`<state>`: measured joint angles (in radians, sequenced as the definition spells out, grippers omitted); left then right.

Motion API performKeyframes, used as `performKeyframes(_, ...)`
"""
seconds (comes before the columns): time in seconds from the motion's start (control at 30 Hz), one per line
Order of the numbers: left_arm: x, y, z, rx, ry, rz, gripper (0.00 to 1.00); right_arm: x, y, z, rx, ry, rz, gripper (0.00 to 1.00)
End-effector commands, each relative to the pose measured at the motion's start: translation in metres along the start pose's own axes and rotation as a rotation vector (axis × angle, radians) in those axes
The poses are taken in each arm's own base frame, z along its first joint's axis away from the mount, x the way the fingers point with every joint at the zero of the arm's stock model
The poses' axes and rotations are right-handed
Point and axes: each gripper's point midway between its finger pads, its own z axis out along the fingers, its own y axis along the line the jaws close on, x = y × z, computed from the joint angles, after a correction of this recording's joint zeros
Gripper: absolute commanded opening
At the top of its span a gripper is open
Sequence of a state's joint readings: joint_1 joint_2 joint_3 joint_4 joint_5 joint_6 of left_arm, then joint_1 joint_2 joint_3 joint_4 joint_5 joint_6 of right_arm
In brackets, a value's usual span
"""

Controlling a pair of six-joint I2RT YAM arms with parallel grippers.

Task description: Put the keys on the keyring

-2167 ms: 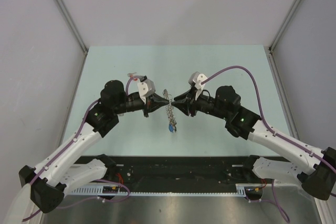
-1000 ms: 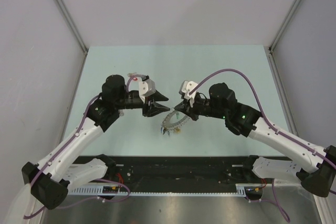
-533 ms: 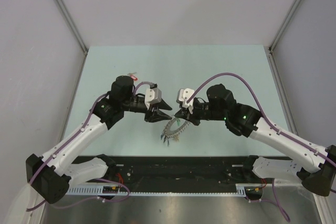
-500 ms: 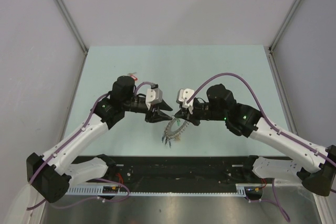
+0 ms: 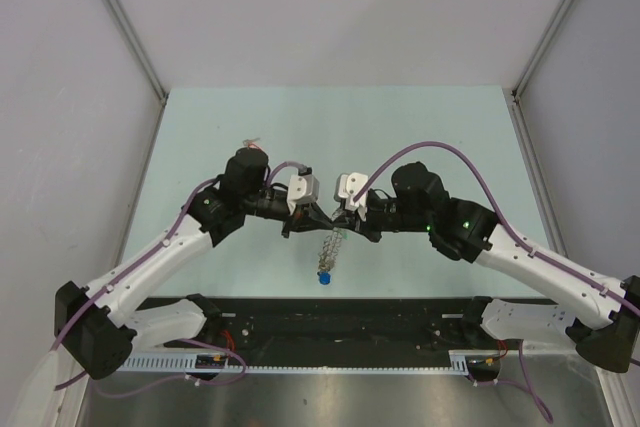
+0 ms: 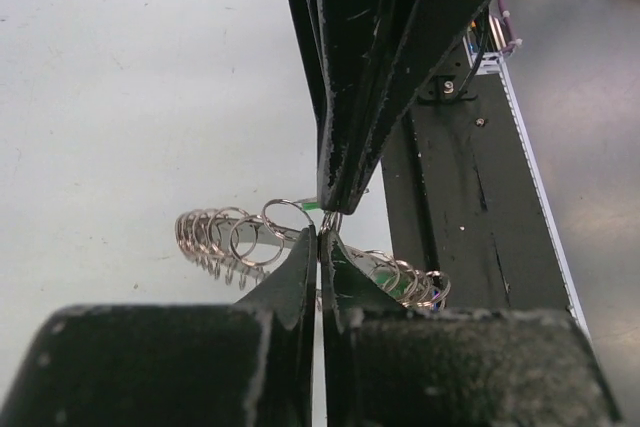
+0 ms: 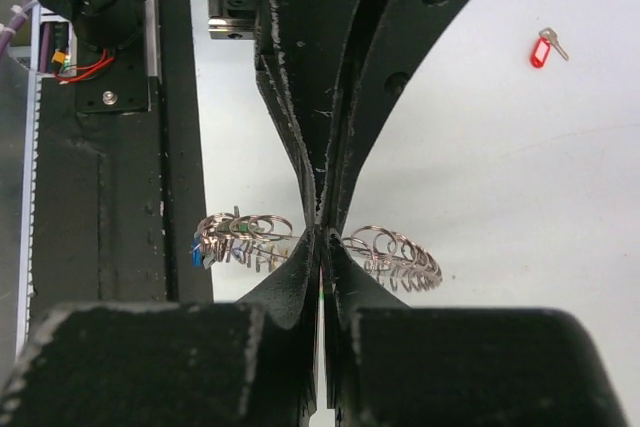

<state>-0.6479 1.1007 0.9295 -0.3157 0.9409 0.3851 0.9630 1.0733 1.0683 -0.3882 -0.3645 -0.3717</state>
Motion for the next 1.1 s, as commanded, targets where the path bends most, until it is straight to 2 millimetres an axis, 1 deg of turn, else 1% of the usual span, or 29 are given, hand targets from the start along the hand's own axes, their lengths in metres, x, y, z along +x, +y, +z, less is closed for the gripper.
performKeyframes(0.0,-0.019,0.006,-0.007,-0.056,-0.022,0.073,0.00,-0.037,-0.012,-0.019,0.076,-0.087,-0.043,0.00)
performKeyframes(0.13,-0.022,0.013,-0.010,-0.108,-0.023,0.061,0.00,-0.033,-0.014,-0.031,0.121,-0.067,-0.018,0.00)
performKeyframes(0.23,-0.027,0.018,-0.012,-0.148,-0.039,0.043,0.00,-0.022,-0.011,-0.032,0.121,-0.050,0.006,0.00)
performKeyframes(0.27,-0.030,0.020,-0.013,-0.160,-0.049,0.046,0.00,-0.018,-0.010,-0.032,0.124,-0.045,0.012,0.00)
performKeyframes(0.3,-0.031,0.023,-0.014,-0.183,-0.052,0.030,0.00,-0.009,-0.008,-0.030,0.122,-0.028,0.031,0.00)
performKeyframes(0.33,-0.034,0.024,-0.015,-0.197,-0.061,0.033,0.00,-0.004,-0.008,-0.029,0.125,-0.022,0.043,0.00)
performKeyframes(0.37,-0.035,0.026,-0.017,-0.214,-0.067,0.027,0.00,-0.005,-0.007,-0.029,0.125,-0.034,0.046,0.00)
performKeyframes(0.4,-0.038,0.029,-0.017,-0.237,-0.081,0.015,0.00,0.005,-0.004,-0.025,0.117,-0.024,0.061,0.00)
performKeyframes(0.43,-0.041,0.030,-0.019,-0.250,-0.092,0.013,0.00,0.006,-0.002,-0.024,0.113,-0.028,0.076,0.00)
performKeyframes(0.47,-0.042,0.031,-0.019,-0.263,-0.103,-0.013,0.00,0.003,-0.002,-0.024,0.118,-0.054,0.079,0.00)
performKeyframes(0.5,-0.045,0.035,-0.020,-0.285,-0.120,-0.009,0.00,0.012,0.001,-0.020,0.112,-0.044,0.089,0.00)
performKeyframes(0.67,-0.052,0.037,-0.022,-0.318,-0.175,-0.052,0.01,0.013,0.004,-0.008,0.118,-0.100,0.122,0.00)
performKeyframes(0.7,-0.056,0.037,-0.021,-0.312,-0.195,-0.048,0.01,0.012,0.004,-0.006,0.121,-0.108,0.125,0.00)
performKeyframes(0.73,-0.055,0.035,-0.021,-0.306,-0.195,-0.065,0.00,0.010,0.003,-0.003,0.126,-0.130,0.125,0.00)
performKeyframes(0.8,-0.059,0.036,-0.020,-0.307,-0.226,-0.070,0.00,0.011,0.001,0.005,0.134,-0.134,0.130,0.00)
performKeyframes(0.83,-0.062,0.036,-0.021,-0.308,-0.240,-0.060,0.00,0.008,-0.001,0.007,0.144,-0.151,0.131,0.00)
performKeyframes(0.87,-0.060,0.036,-0.020,-0.310,-0.244,-0.058,0.00,0.008,-0.003,0.010,0.147,-0.152,0.136,0.00)
performKeyframes(0.93,-0.065,0.035,-0.021,-0.314,-0.272,-0.078,0.00,0.009,-0.008,0.015,0.170,-0.157,0.142,0.00)
performKeyframes(0.97,-0.063,0.035,-0.021,-0.321,-0.277,-0.084,0.00,0.013,-0.008,0.017,0.175,-0.146,0.155,0.00)
performKeyframes(1.0,-0.065,0.035,-0.022,-0.327,-0.285,-0.085,0.00,0.007,-0.012,0.017,0.191,-0.177,0.158,0.00)
performKeyframes(1.07,-0.066,0.036,-0.023,-0.330,-0.305,-0.085,0.00,0.004,-0.021,0.018,0.241,-0.196,0.172,0.00)
